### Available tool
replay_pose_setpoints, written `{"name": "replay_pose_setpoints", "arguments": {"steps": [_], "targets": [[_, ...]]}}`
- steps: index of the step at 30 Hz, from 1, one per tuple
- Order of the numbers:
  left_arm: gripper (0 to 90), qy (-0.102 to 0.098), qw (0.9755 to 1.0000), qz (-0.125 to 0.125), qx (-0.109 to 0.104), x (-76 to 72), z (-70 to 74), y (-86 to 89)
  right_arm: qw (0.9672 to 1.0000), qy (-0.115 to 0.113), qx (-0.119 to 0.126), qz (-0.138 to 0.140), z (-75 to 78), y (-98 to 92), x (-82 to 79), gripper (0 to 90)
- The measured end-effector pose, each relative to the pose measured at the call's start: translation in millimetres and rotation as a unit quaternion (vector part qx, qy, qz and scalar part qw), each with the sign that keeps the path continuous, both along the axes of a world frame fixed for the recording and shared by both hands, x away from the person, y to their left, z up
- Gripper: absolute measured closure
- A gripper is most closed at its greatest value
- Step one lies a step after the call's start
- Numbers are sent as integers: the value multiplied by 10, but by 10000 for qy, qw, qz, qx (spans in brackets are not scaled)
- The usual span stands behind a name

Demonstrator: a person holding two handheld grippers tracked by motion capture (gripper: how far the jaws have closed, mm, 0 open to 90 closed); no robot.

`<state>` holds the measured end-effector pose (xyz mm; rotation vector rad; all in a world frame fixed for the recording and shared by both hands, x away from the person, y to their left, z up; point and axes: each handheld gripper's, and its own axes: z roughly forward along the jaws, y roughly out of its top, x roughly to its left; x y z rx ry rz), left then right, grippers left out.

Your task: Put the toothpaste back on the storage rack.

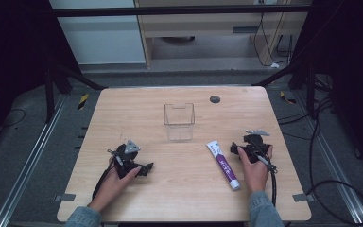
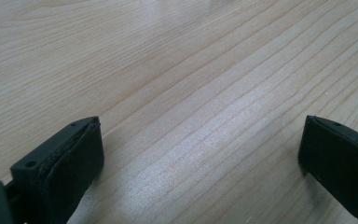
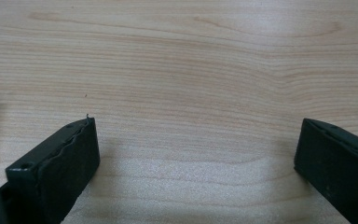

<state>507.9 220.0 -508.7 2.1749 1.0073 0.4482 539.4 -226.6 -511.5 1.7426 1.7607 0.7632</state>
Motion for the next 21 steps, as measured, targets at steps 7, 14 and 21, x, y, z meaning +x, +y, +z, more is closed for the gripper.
{"name": "replay_pose_setpoints", "arguments": {"steps": [7, 14, 21], "targets": [[0, 3, 10000, 2, 5, 0, 1, 0, 9994, -2, -30, 345, 5, -38, 12, 20], [0, 3, 10000, 2, 5, 0, 1, 0, 9940, -147, -471, 980, 268, 33, -255, 136], [0, 2, 10000, 4, 6, -1, 1, 0, 9888, 128, -410, 1431, 497, 116, -557, 151]]}}
